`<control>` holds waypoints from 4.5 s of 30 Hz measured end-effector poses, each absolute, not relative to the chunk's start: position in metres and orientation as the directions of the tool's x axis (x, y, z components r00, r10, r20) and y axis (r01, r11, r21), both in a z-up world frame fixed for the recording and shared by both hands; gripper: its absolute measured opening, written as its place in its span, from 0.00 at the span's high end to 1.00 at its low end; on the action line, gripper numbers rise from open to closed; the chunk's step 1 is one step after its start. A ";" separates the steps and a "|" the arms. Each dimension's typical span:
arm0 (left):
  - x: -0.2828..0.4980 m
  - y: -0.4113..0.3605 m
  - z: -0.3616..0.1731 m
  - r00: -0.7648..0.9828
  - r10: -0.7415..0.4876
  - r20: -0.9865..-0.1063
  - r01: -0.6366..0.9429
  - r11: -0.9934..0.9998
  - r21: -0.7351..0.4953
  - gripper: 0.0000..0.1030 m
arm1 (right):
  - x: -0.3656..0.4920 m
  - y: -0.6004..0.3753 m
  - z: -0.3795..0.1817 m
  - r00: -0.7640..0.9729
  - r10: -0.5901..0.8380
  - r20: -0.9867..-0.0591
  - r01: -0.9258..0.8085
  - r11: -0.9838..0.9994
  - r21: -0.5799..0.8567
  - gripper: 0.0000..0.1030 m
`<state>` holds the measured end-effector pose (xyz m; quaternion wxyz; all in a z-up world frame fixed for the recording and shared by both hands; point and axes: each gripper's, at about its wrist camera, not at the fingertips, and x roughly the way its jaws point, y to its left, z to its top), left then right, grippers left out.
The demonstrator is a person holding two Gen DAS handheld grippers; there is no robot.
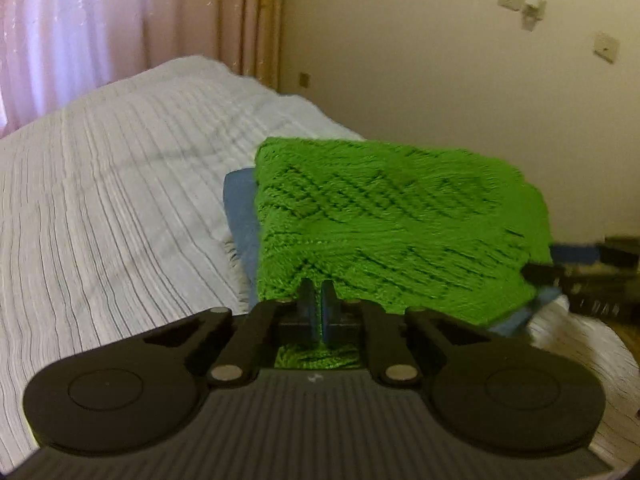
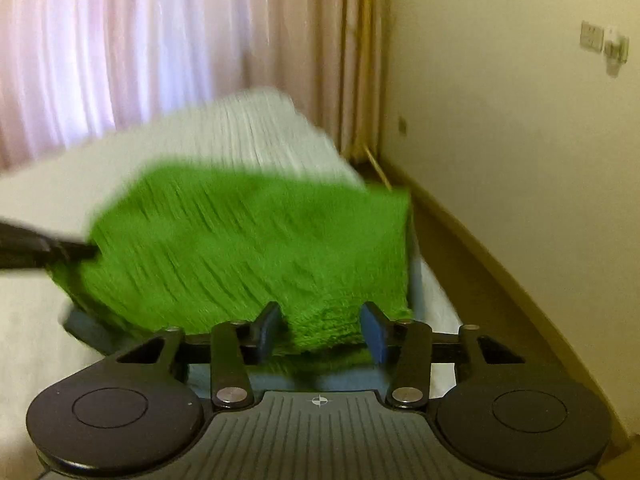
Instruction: Fold clothes
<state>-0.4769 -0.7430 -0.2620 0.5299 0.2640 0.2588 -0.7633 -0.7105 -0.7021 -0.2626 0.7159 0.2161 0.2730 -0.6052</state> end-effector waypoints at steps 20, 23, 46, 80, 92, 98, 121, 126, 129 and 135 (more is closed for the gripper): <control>-0.483 -0.635 -0.127 -0.113 -0.621 -0.775 0.992 -0.110 -0.057 0.84 | -0.700 -0.614 -0.140 0.177 -0.705 -0.687 0.976 0.035 0.216 0.35; -0.478 -0.609 -0.100 -0.096 -0.634 -0.767 0.995 -0.094 -0.046 0.82 | -0.697 -0.593 -0.114 0.177 -0.708 -0.683 0.975 0.029 0.222 0.35; -0.475 -0.487 -0.012 -0.094 -0.660 -0.745 0.995 -0.086 -0.050 0.58 | -0.672 -0.476 -0.022 0.181 -0.697 -0.694 0.977 0.047 0.207 0.00; -0.465 -0.507 -0.048 -0.101 -0.616 -0.781 0.989 -0.149 -0.011 0.51 | -0.648 -0.496 -0.062 0.132 -0.623 -0.771 0.989 0.029 0.146 0.00; -0.465 -0.522 -0.064 -0.075 -0.626 -0.776 0.990 -0.138 0.016 0.35 | -0.644 -0.516 -0.074 0.074 -0.615 -0.785 0.996 0.009 0.087 0.00; -0.468 -0.531 -0.075 -0.059 -0.619 -0.783 0.991 -0.132 0.029 0.33 | -0.649 -0.526 -0.082 0.074 -0.602 -0.795 0.994 -0.016 0.105 0.00; -0.489 -0.559 -0.110 -0.035 -0.546 -0.837 0.986 -0.157 0.061 0.33 | -0.663 -0.550 -0.108 0.089 -0.545 -0.834 0.993 -0.017 0.118 0.00; -0.491 -0.559 -0.114 -0.035 -0.539 -0.842 0.985 -0.161 0.062 0.33 | -0.664 -0.548 -0.111 0.089 -0.536 -0.839 0.993 -0.022 0.120 0.00; -0.490 -0.558 -0.114 -0.037 -0.535 -0.844 0.985 -0.161 0.058 0.33 | -0.663 -0.547 -0.111 0.089 -0.536 -0.839 0.993 -0.020 0.118 0.00; -0.489 -0.557 -0.114 -0.037 -0.531 -0.847 0.986 -0.158 0.056 0.33 | -0.663 -0.544 -0.112 0.088 -0.534 -0.841 0.993 -0.017 0.115 0.00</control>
